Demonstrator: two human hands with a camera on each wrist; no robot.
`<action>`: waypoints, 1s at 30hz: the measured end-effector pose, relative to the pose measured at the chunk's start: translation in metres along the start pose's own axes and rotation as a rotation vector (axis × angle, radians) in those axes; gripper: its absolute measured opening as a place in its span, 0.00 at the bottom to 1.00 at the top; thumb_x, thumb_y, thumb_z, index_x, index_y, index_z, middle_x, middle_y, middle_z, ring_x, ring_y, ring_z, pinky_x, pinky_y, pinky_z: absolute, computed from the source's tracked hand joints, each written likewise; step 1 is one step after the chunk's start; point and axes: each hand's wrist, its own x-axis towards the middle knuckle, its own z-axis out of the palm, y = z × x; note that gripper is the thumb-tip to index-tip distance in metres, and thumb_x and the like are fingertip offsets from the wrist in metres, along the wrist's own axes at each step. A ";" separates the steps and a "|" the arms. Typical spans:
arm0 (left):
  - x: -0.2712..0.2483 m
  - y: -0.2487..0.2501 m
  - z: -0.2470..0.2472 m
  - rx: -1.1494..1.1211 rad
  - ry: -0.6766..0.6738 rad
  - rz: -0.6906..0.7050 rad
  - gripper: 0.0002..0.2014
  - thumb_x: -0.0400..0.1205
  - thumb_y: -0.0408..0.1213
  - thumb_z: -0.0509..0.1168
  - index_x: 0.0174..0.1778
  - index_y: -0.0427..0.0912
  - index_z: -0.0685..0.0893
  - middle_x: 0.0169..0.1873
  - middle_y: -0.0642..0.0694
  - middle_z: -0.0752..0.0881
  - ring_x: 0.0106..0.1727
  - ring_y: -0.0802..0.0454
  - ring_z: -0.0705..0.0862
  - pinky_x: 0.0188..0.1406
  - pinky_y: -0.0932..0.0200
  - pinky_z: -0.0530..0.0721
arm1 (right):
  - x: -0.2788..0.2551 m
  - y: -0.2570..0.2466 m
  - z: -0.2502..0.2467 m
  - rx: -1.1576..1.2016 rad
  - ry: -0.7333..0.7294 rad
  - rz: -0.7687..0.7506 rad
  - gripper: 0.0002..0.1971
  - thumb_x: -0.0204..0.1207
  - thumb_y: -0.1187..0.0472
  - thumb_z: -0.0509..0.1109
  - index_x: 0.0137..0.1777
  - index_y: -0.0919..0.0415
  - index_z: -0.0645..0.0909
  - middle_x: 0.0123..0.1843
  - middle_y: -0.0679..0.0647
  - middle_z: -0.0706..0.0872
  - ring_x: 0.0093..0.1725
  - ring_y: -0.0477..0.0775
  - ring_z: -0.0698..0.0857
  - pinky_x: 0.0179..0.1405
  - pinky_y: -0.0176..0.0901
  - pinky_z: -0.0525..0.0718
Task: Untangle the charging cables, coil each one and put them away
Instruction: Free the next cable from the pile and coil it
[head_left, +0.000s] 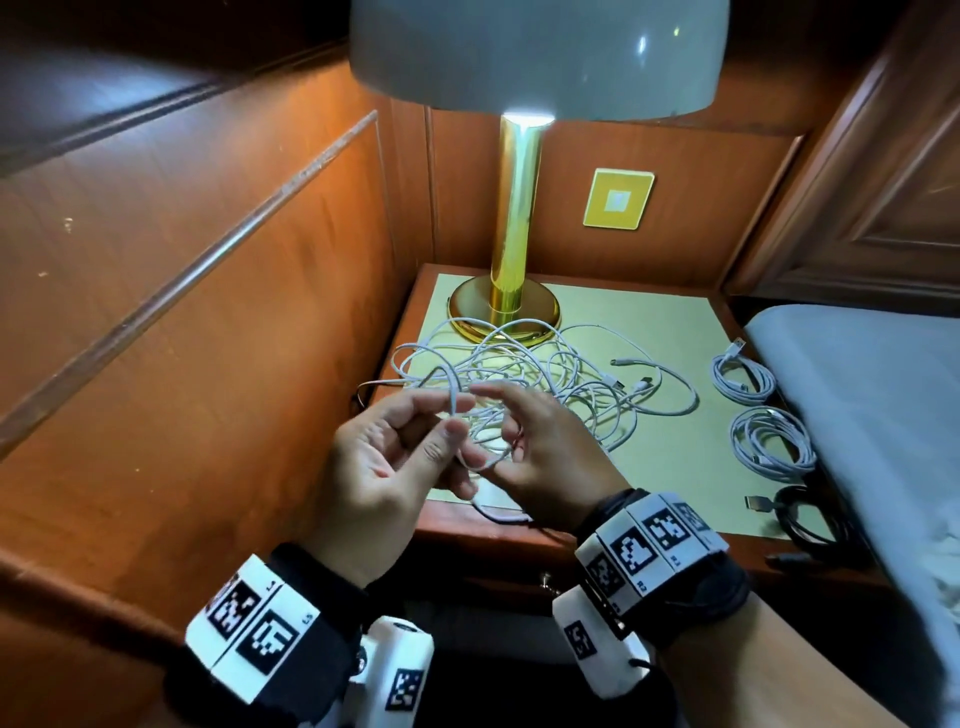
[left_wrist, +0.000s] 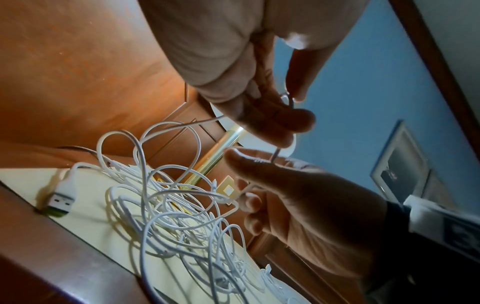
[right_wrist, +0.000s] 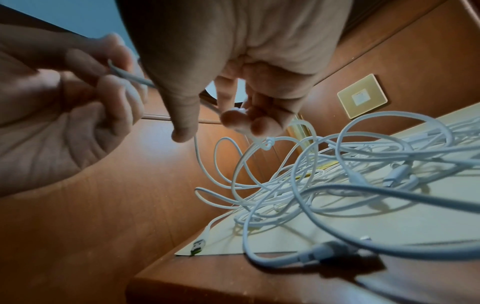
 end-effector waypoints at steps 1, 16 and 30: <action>-0.002 0.000 0.001 0.023 -0.020 0.014 0.11 0.80 0.33 0.69 0.55 0.32 0.86 0.31 0.35 0.88 0.25 0.43 0.84 0.31 0.56 0.86 | 0.001 0.003 -0.001 0.037 0.011 -0.012 0.38 0.71 0.52 0.81 0.80 0.43 0.70 0.46 0.38 0.70 0.38 0.27 0.74 0.39 0.25 0.69; 0.014 -0.012 -0.014 0.272 0.132 0.136 0.08 0.81 0.40 0.66 0.50 0.39 0.83 0.38 0.40 0.86 0.33 0.46 0.86 0.34 0.50 0.86 | 0.006 -0.006 -0.015 0.622 0.092 0.000 0.09 0.89 0.62 0.58 0.50 0.63 0.76 0.44 0.58 0.89 0.42 0.55 0.92 0.31 0.43 0.82; 0.031 -0.053 -0.016 0.827 -0.063 0.187 0.13 0.79 0.47 0.70 0.57 0.51 0.84 0.53 0.56 0.85 0.53 0.55 0.80 0.50 0.54 0.81 | -0.004 -0.018 -0.055 1.455 -0.023 0.170 0.13 0.87 0.55 0.52 0.40 0.55 0.69 0.38 0.59 0.86 0.33 0.54 0.83 0.29 0.43 0.81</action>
